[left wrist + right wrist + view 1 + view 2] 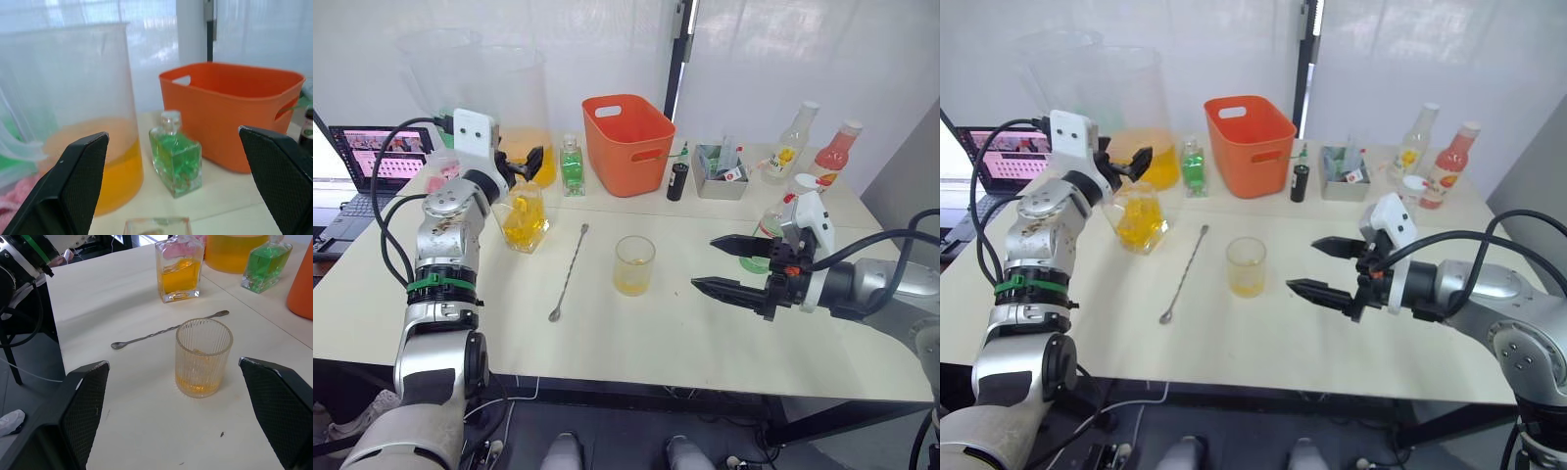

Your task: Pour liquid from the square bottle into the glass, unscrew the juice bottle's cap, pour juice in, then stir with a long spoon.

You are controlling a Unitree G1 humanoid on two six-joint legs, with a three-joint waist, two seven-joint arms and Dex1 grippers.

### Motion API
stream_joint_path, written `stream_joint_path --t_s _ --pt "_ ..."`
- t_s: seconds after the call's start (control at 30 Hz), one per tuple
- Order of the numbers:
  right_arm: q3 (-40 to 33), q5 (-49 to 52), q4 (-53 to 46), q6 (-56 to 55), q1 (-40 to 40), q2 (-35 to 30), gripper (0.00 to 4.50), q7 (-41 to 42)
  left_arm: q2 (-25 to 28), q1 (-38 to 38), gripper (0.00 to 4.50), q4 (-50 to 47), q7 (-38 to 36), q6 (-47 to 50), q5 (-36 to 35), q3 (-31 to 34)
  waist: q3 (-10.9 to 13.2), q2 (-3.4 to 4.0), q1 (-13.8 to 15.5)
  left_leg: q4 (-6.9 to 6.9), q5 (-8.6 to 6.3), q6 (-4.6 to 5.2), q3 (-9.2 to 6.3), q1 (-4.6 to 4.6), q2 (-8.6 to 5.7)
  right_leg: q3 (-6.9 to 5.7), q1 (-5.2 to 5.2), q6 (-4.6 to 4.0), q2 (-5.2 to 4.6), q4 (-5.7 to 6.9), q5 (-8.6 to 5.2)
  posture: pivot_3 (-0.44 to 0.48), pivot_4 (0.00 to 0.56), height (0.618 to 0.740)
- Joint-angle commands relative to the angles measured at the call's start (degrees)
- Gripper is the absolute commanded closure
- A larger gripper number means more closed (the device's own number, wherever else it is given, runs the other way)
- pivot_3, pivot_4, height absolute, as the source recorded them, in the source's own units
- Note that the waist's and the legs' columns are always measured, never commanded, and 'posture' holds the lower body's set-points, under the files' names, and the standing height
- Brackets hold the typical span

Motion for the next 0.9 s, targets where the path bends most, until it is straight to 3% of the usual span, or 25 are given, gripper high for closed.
stream_joint_path --t_s 0.03,0.27,0.43,0.53,0.63,0.9 --pt "-2.72 -1.02 0.44 -2.09 -0.59 -0.54 0.00 0.34 2.13 -1.19 0.01 -4.96 -4.50 -1.21 -2.84 1.01 0.00 0.00 -0.03 0.00 0.00 0.00 0.00 0.00 0.00 0.01 0.00 -0.01 0.00 0.00 0.00 0.000 0.150 0.731" --pt "-3.87 -8.06 2.88 -8.19 3.86 -0.43 0.00 2.66 8.37 8.38 0.01 -16.91 -24.22 8.58 -13.81 0.25 -0.01 0.02 -0.37 -0.06 0.00 0.00 0.02 0.07 0.01 0.01 0.03 -0.08 0.00 0.02 -0.03 0.000 0.150 0.731" --pt "-5.93 -10.26 4.18 -10.90 7.51 0.94 0.00 2.86 14.07 18.42 0.01 -21.66 -31.01 11.06 -14.31 -0.64 -0.01 0.02 -1.12 -0.03 0.00 0.00 0.02 0.13 0.03 0.01 0.05 -0.19 0.00 0.07 -0.11 0.000 0.150 0.731" --pt "-7.10 -11.37 3.85 -12.59 9.83 1.92 0.00 2.66 15.76 24.29 0.01 -24.95 -31.97 8.78 -12.74 -0.99 -0.01 0.02 -1.40 -0.01 0.00 0.00 0.02 0.17 0.04 0.00 0.11 -0.44 -0.01 0.05 -0.31 0.000 0.150 0.731" --pt "-10.05 -12.85 3.15 -14.68 15.43 3.71 0.00 1.97 15.89 31.57 0.01 -25.74 -34.74 8.75 -15.60 1.55 -0.01 0.02 -1.32 -0.02 0.00 0.00 0.02 0.32 0.05 -0.03 0.31 -0.48 -0.01 0.01 -0.36 0.000 0.150 0.731" --pt "-15.77 -15.61 2.65 -14.84 28.59 8.57 0.00 -3.10 16.40 40.05 0.01 -20.93 -44.56 -2.10 -15.36 1.86 -0.01 0.02 -1.32 -0.08 -0.18 -0.28 0.07 0.62 0.05 -0.06 0.57 -0.54 -0.10 -0.13 -0.39 0.000 0.150 0.731"
